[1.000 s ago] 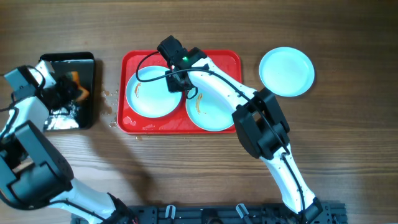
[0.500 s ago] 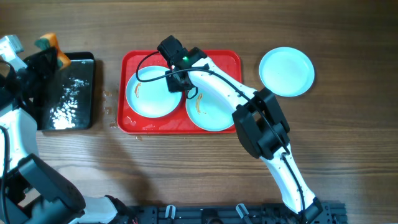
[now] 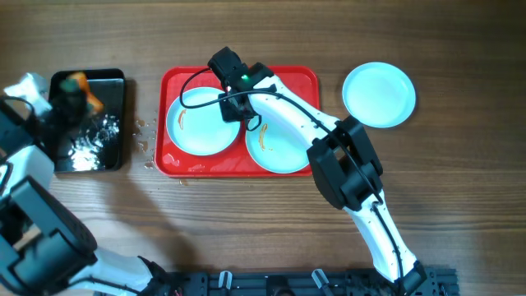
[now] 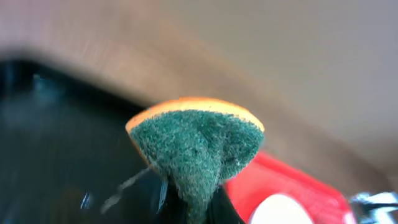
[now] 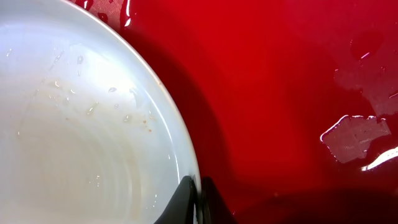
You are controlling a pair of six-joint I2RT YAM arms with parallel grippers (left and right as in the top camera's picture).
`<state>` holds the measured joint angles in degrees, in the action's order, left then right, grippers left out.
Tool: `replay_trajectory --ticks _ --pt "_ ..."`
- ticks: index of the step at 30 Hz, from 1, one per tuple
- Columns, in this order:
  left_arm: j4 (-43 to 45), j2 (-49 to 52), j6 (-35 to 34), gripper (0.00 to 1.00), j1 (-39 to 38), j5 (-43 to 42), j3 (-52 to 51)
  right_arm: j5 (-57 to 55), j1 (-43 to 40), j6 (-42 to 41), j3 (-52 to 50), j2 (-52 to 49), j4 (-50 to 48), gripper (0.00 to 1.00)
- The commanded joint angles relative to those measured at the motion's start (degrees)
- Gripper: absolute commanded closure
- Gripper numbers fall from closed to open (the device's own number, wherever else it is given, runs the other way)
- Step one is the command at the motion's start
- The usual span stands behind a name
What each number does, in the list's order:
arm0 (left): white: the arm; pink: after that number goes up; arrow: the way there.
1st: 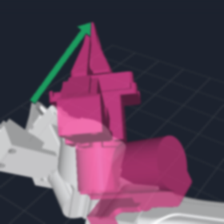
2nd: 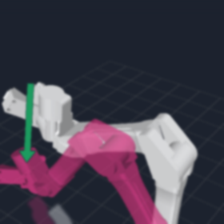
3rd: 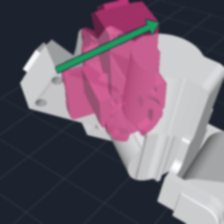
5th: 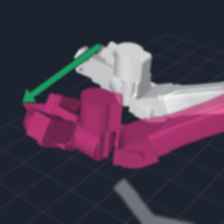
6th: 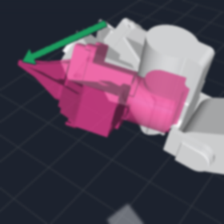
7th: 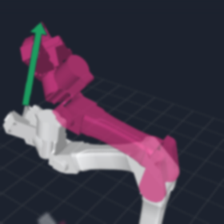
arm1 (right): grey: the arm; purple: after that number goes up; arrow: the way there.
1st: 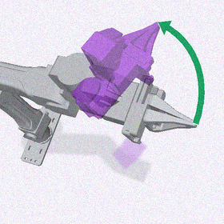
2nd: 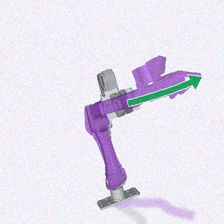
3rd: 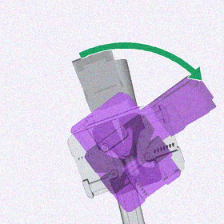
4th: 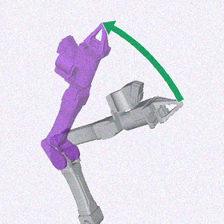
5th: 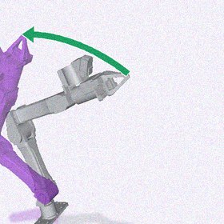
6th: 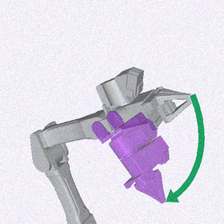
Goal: Clean dirty plates on tray and stack at the side
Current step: 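Rub and shake the sponge in the black tray with the left gripper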
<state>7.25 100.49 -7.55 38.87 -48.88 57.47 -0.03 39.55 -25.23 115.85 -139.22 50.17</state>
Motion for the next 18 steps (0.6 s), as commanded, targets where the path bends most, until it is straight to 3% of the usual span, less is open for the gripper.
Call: replay_trajectory --ticks 1,5,8,14,18 --pt "6.3 -10.3 -8.6 0.96 0.5 -8.4 1.0 -0.1 0.2 1.5 -1.2 -1.3 1.4 0.96" --pt "7.7 -15.5 -7.6 0.96 0.4 -8.2 1.0 -0.2 0.2 2.8 -1.2 -1.3 1.5 0.96" --pt "2.8 -15.0 -6.3 0.96 0.3 -3.6 1.0 -0.1 0.2 2.7 -1.2 -1.3 1.3 0.96" --pt "-10.5 -3.2 2.5 0.96 0.4 11.9 0.9 -0.1 0.2 2.7 -1.2 -1.3 1.3 0.96" --pt "-11.0 2.7 2.5 0.96 0.9 7.4 0.9 0.0 0.2 2.7 -1.2 -1.3 1.3 0.96"
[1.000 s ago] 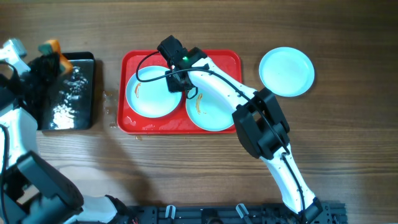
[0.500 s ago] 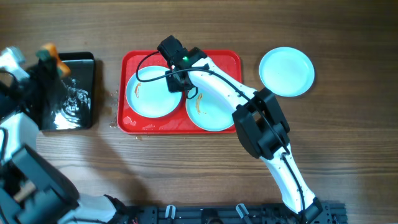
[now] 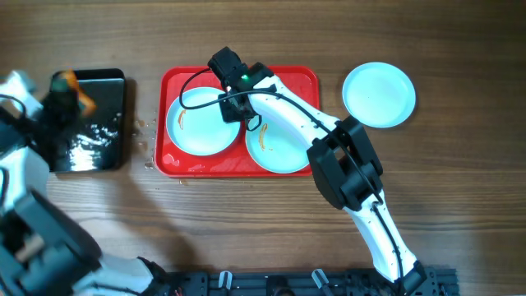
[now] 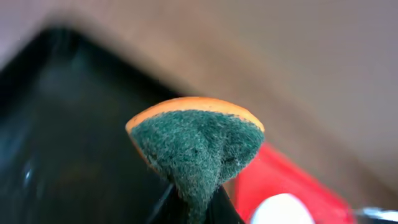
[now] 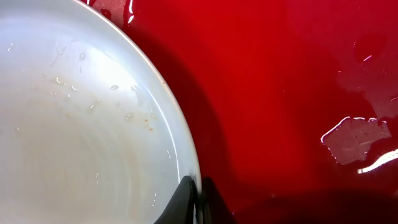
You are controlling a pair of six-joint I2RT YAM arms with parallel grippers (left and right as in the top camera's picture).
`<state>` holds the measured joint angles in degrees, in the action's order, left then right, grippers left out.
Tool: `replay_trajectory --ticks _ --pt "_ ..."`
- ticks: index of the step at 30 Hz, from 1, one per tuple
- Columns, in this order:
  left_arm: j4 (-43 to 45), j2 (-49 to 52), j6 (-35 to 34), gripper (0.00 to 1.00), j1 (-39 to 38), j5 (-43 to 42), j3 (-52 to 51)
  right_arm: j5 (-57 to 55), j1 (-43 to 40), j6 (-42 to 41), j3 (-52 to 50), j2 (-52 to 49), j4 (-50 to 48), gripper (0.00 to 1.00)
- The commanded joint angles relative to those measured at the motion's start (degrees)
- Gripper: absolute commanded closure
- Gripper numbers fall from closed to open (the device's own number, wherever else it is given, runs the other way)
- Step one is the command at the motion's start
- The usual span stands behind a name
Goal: Clean dirty plates on tray and stack at the side
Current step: 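Rub and shake the sponge in the black tray with the left gripper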
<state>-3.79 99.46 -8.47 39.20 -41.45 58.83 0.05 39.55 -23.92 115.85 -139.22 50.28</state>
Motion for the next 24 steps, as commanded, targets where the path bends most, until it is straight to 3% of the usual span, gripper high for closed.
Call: replay_trajectory --ticks 1,5,8,13,16,22,24 --pt "0.7 3.7 3.4 0.96 0.8 -3.1 -0.4 0.0 0.2 1.4 -1.2 -1.3 1.2 0.96" --pt "11.6 -1.0 1.0 0.96 2.4 -21.5 -0.1 0.0 0.2 1.4 -1.2 -1.3 1.3 0.96" --pt "20.3 -7.2 -5.1 0.96 2.8 -23.7 -0.1 0.0 0.2 1.4 -1.2 -1.3 1.3 0.96" --pt "23.6 -12.3 -6.2 0.96 2.8 -23.5 -0.1 0.0 0.2 1.4 -1.2 -1.3 1.2 0.96" --pt "18.8 -12.0 -5.1 0.96 2.8 -20.5 -0.1 0.0 0.2 1.4 -1.2 -1.3 1.2 0.96" --pt "-3.2 -4.2 10.1 0.96 2.0 3.0 -0.1 0.0 0.2 1.4 -1.2 -1.3 1.1 0.96" --pt "-5.1 -1.3 11.7 0.96 2.3 3.7 -0.1 0.0 0.2 1.3 -1.2 -1.3 0.8 0.96"
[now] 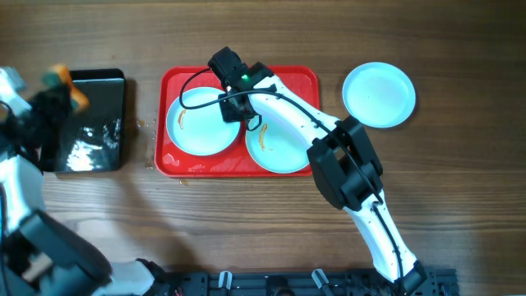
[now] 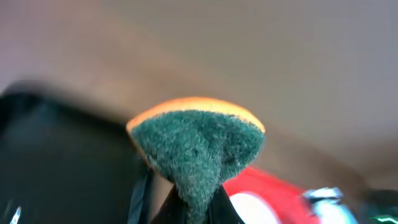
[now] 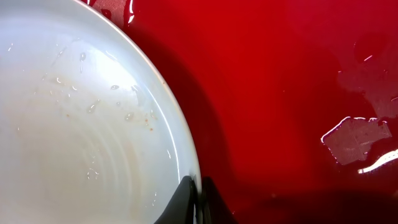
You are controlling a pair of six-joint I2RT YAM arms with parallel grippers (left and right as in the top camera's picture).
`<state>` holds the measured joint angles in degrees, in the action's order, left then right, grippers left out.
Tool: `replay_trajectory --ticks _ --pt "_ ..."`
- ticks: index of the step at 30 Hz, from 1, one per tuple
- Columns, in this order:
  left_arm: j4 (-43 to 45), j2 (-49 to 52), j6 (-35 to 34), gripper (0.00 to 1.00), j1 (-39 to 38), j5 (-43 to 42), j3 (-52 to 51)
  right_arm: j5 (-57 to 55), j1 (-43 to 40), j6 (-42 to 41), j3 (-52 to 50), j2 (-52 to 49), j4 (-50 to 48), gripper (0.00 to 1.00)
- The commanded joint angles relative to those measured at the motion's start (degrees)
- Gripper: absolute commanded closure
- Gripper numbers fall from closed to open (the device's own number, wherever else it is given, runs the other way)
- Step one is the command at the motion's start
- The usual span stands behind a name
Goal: Clean dirty plates on tray and stack at the side
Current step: 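Rub and shake the sponge in the black tray with the left gripper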
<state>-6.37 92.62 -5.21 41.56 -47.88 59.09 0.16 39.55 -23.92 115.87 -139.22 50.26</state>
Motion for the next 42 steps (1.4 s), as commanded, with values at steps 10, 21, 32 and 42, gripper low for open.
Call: replay_trajectory --ticks 10,21,32,42 --pt "9.0 -3.0 -1.8 0.96 1.2 -4.8 0.3 -0.1 0.2 1.4 -1.3 -1.3 1.0 0.96" --pt "8.9 -9.3 2.7 0.96 0.8 -1.7 0.0 -0.1 0.2 1.4 -1.3 -1.3 1.2 0.96" --pt "-0.2 6.8 13.3 0.96 -0.2 1.6 -0.7 -0.1 0.2 1.3 -1.3 -1.3 1.0 0.96" --pt "24.9 -8.9 -6.0 0.96 0.2 -9.5 0.3 -0.1 0.2 1.4 -1.3 -1.3 1.0 0.96"
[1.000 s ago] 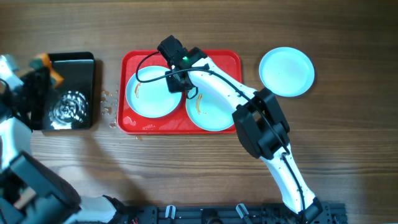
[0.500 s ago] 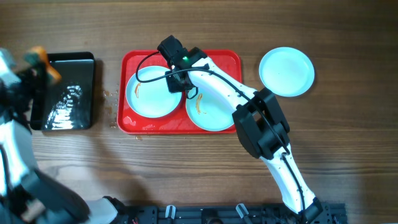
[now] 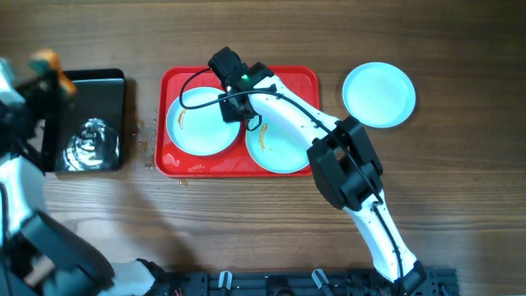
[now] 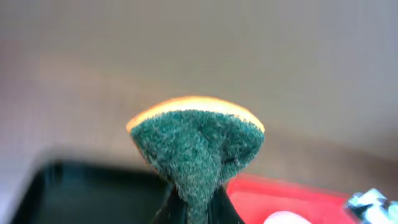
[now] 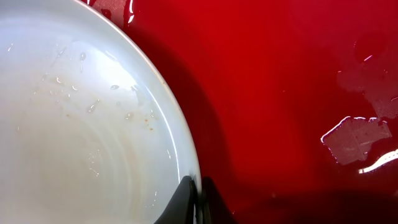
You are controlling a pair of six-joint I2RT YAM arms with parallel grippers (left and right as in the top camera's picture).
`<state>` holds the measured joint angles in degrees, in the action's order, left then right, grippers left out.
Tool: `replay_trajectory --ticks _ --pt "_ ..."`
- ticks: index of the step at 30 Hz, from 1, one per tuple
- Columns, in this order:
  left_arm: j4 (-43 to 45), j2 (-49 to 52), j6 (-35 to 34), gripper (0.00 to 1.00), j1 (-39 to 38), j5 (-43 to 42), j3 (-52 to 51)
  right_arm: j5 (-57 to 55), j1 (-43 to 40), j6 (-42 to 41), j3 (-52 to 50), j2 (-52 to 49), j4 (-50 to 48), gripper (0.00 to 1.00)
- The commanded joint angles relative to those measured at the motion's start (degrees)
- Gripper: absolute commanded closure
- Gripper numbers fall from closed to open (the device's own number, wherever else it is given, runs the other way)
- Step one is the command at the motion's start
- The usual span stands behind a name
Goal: Clean dirty plates on tray and stack at the side
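Observation:
My left gripper (image 3: 43, 67) is shut on a green and orange sponge (image 4: 196, 144), held off the far left corner of the black water basin (image 3: 86, 123). A red tray (image 3: 296, 78) holds two white plates. The left plate (image 3: 197, 130) bears a small orange mark. My right gripper (image 5: 199, 198) is shut on its right rim. The right plate (image 3: 283, 152) carries orange streaks. A clean plate (image 3: 379, 94) lies on the table right of the tray.
Water drops lie on the wood between basin and tray (image 3: 146, 127). Puddles of water shine on the tray floor (image 5: 354, 134). The right arm reaches across the tray over the streaked plate.
The left gripper with the sponge has gone from the basin's left edge to off its far left corner. The water in the basin ripples less. The right gripper keeps its hold on the rim.
The sponge was over the basin with the water splashing. It then stood at the basin's far left part, then at its left edge, and now off the corner. All the while the right gripper stayed shut on the left plate's rim.

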<state>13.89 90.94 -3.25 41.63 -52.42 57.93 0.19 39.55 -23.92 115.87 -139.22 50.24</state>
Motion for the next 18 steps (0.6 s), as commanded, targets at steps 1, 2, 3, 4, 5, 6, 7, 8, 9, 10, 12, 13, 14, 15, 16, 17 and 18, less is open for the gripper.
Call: replay_trajectory --ticks 1,2,3,4,5,6,7,8,9,10,12,13,14,15,16,17,18 --pt "5.3 -9.0 -7.9 0.96 0.2 -4.7 1.4 -0.1 0.2 1.4 -1.3 -1.3 1.0 0.96" --pt "5.2 -9.7 -7.8 0.96 0.1 -4.2 1.4 -0.1 0.2 1.4 -1.3 -1.3 1.0 0.96" --pt "4.3 -10.3 -7.5 0.96 0.0 -3.6 1.4 -0.1 0.2 1.4 -1.3 -1.3 1.0 0.96" --pt "-1.3 -9.7 -6.8 0.96 -0.1 0.3 1.4 0.4 0.2 1.4 -1.3 -1.3 1.0 0.96" --pt "-4.2 -9.0 -5.1 0.96 -0.3 2.6 1.3 1.0 0.2 1.4 -1.3 -1.3 1.0 0.96" --pt "-8.5 -7.8 -2.2 0.96 -0.4 5.8 1.3 1.4 0.1 1.4 -1.3 -1.3 0.9 0.96" --pt "-12.6 -6.0 0.7 0.96 -0.8 9.5 1.3 1.6 0.1 1.4 -1.3 -1.3 0.9 0.96" --pt "-17.3 -2.6 4.0 0.96 -1.4 13.5 1.3 1.6 0.1 1.5 -1.3 -1.3 0.9 0.96" --pt "-19.5 -0.1 5.7 0.96 -1.6 14.7 1.3 1.6 0.1 1.5 -1.3 -1.3 0.9 0.96" --pt "-20.9 2.3 6.2 0.96 -1.7 14.4 1.3 1.6 0.1 1.5 -1.3 -1.3 0.9 0.96" --pt "-21.7 6.1 6.0 0.96 -1.6 11.3 1.3 1.6 0.1 1.4 -1.3 -1.3 0.9 0.96" --pt "-21.6 6.9 6.0 0.96 -1.5 9.9 1.3 1.6 0.1 1.4 -1.3 -1.3 0.8 0.95" --pt "-21.2 7.4 6.0 0.96 -1.4 8.4 1.3 1.6 0.1 1.4 -1.3 -1.3 0.8 0.96" --pt "-20.4 7.2 5.9 0.96 -1.2 6.5 1.4 1.6 0.1 1.5 -1.3 -1.3 0.8 0.96" --pt "-19.4 6.5 5.4 0.96 -0.9 4.4 1.5 1.6 0.1 1.5 -1.3 -1.3 0.9 0.96" --pt "-18.4 5.8 5.1 0.96 -0.8 2.5 1.5 1.6 0.1 1.4 -1.3 -1.3 0.9 0.96" --pt "-16.9 4.7 4.0 0.96 -0.7 -0.4 1.7 1.6 0.1 1.4 -1.3 -1.3 0.9 0.96"
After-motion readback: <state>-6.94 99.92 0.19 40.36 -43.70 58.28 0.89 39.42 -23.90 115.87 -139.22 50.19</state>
